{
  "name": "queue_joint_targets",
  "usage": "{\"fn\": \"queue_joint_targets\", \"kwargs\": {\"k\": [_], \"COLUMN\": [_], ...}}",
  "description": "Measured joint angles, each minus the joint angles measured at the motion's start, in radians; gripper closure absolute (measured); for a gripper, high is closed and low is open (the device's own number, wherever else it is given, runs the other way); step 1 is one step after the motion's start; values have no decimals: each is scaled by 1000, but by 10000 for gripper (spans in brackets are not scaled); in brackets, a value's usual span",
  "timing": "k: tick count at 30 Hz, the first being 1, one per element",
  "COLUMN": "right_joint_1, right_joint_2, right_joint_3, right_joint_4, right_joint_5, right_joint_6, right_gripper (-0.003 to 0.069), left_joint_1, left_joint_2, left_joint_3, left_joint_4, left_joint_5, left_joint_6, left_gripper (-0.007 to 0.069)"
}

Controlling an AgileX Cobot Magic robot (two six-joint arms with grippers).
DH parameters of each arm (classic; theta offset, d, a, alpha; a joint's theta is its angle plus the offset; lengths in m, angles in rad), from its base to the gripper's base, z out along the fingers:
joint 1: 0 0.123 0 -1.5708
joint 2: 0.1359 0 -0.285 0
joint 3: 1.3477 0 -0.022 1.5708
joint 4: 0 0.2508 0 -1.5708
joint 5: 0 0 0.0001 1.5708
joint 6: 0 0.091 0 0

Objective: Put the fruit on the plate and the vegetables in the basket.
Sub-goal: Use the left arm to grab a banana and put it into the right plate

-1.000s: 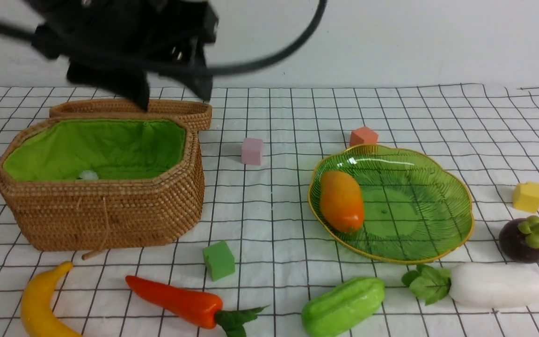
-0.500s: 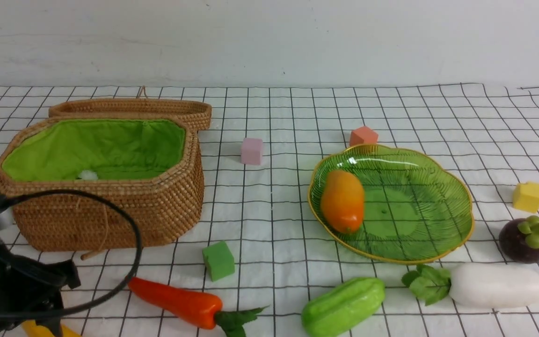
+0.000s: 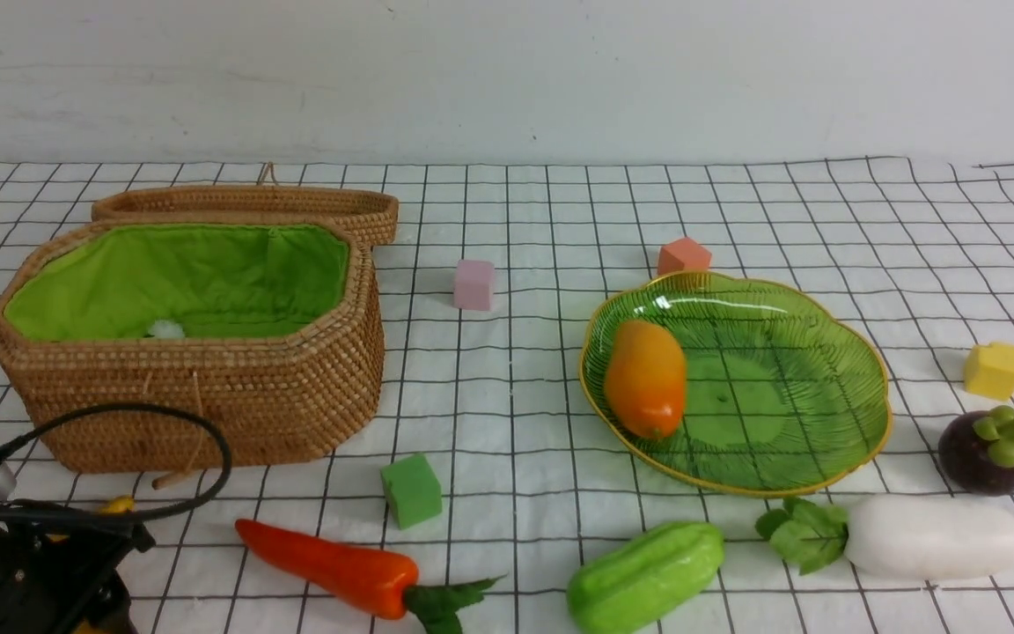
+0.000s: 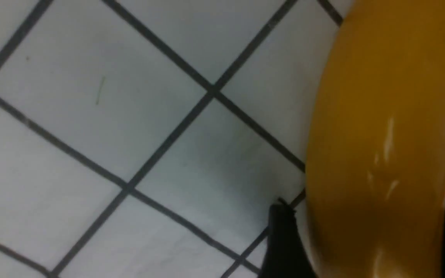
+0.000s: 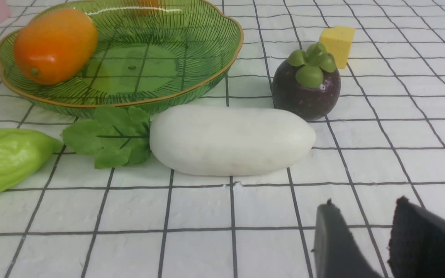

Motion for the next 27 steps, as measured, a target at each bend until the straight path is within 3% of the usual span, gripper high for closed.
{"fn": "queue_joint_targets", "kwargs": {"k": [1, 2, 9, 13, 18, 21, 26, 27], "right_joint_1": [0, 0, 0, 0, 0, 0, 0, 0], "right_joint_2": [0, 0, 0, 0, 0, 0, 0, 0], "right_joint_3": [0, 0, 0, 0, 0, 0, 0, 0], "right_joint_4": [0, 0, 0, 0, 0, 0, 0, 0], "right_joint_5": [0, 0, 0, 0, 0, 0, 0, 0], "right_joint_6": [0, 0, 0, 0, 0, 0, 0, 0], "right_gripper": [414, 414, 414, 414, 414, 414, 414, 414], "left_joint_1": [0, 0, 0, 0, -3, -49, -295, -295], "left_joint_2": [-1, -3, -139, -353, -405, -339, -34, -34], "left_joint_3": [0, 0, -29, -106, -300, -484, -837, -837], "left_joint_4": [-12, -16, -86, -241, -365, -383, -329, -325], "left_joint_5": [6, 12, 162, 229, 303, 322, 329, 330], "left_joint_6": [19, 31, 126, 226, 331, 380, 399, 399], "left_gripper": [295, 320, 314, 314, 314, 314, 314, 314]}}
